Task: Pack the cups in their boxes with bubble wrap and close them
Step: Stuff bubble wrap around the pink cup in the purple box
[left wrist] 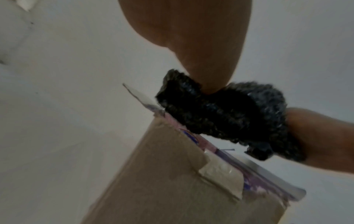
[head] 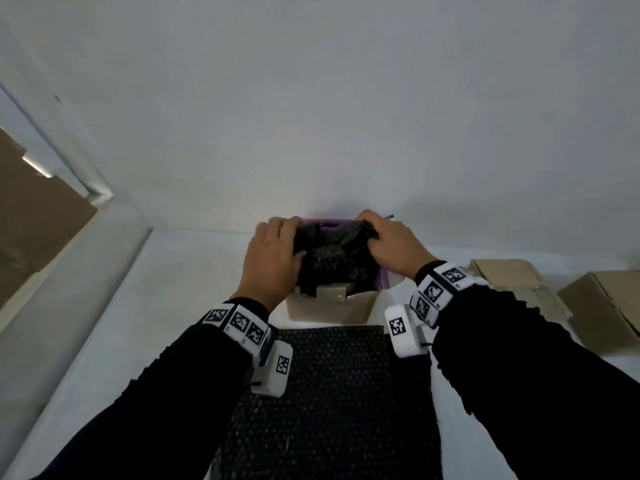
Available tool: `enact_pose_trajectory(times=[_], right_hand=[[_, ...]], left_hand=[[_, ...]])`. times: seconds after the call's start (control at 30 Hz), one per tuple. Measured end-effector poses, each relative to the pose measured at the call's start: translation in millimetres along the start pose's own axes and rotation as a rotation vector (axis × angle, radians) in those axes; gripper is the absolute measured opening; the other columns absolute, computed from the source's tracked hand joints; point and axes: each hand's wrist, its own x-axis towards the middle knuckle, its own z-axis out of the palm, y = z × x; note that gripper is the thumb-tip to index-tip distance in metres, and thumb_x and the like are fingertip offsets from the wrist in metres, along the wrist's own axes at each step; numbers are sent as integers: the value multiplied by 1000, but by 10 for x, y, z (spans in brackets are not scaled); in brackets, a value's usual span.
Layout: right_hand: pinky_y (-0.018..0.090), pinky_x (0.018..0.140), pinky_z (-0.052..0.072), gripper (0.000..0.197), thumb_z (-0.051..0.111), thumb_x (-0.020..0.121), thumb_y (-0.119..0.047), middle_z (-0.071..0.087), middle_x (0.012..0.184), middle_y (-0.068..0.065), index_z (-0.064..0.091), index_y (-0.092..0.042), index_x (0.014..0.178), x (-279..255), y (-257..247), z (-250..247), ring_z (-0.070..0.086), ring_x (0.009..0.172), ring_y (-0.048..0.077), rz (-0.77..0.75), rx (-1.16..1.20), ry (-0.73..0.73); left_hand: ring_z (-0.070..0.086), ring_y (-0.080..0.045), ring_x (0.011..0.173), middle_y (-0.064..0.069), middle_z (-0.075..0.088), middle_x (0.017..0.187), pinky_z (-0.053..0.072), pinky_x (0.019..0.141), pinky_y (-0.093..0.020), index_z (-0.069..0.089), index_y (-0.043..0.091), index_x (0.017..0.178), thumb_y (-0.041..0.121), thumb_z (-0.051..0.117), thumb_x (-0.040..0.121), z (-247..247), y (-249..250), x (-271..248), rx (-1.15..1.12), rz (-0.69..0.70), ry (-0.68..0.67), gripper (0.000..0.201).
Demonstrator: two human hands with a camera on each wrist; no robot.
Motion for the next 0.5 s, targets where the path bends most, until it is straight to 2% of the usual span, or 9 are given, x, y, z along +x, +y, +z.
enact_pose_trajectory(times=[0.07,0.1,0.13,0.2,0.27,0.33,0.37,0.43,0.5], right_hand=[[36,73,45,30,41,70,-19,64,86,9,51,-31,96,57,-19,-91,59,83,32,62,184,65],[34,68,42,28,41,68,-18,63,86,9,52,-27,93,77,-27,-134,58,82,31,74,227,93],[32,64,39,27,41,67,-18,62,85,9,53,-23,91,96,-32,-175,56,80,29,88,254,112],[32,62,34,26,41,65,-21,58,81,8,52,-15,89,121,-32,-232,52,76,26,132,308,146],[33,66,36,26,47,65,-27,57,79,4,53,-13,86,129,3,-241,52,77,25,187,420,182],[36,76,42,27,56,74,-41,64,85,1,57,-16,85,118,40,-217,59,86,24,218,540,194],[35,80,43,28,56,82,-46,66,88,-1,59,-19,85,91,34,-204,62,90,20,210,561,190],[31,84,43,24,48,97,-40,67,95,-3,62,-22,90,45,38,-156,62,94,14,159,535,177],[33,90,44,21,45,100,-26,67,106,3,62,-16,106,9,42,-105,60,101,18,122,499,148]], left_hand=[[48,-26,85,-6,55,95,41,70,-39,57,13,101,21,65,83,-38,45,-24,2,71,229,22],[47,-24,77,-4,55,85,38,65,-36,57,13,91,20,64,84,-46,68,-58,-19,126,278,13],[48,-23,68,-2,53,74,35,60,-33,56,13,84,20,62,84,-40,81,-106,-58,174,274,10],[50,-22,56,2,53,62,31,55,-28,57,14,78,26,56,83,6,97,-224,-132,192,169,13],[57,-22,63,3,60,67,35,57,-28,63,18,82,39,51,85,122,95,-322,-112,145,33,25],[59,-20,84,6,67,80,40,72,-33,68,25,100,58,44,86,228,96,-379,-29,69,-102,44],[57,-17,93,10,68,86,38,81,-35,66,30,109,68,39,84,256,107,-392,-21,38,-171,53],[54,-8,99,15,68,93,32,92,-38,60,38,120,76,37,79,250,141,-403,-149,-5,-270,61],[59,-2,92,14,69,91,42,91,-35,63,37,118,66,55,81,188,180,-424,-481,-30,-249,48]])
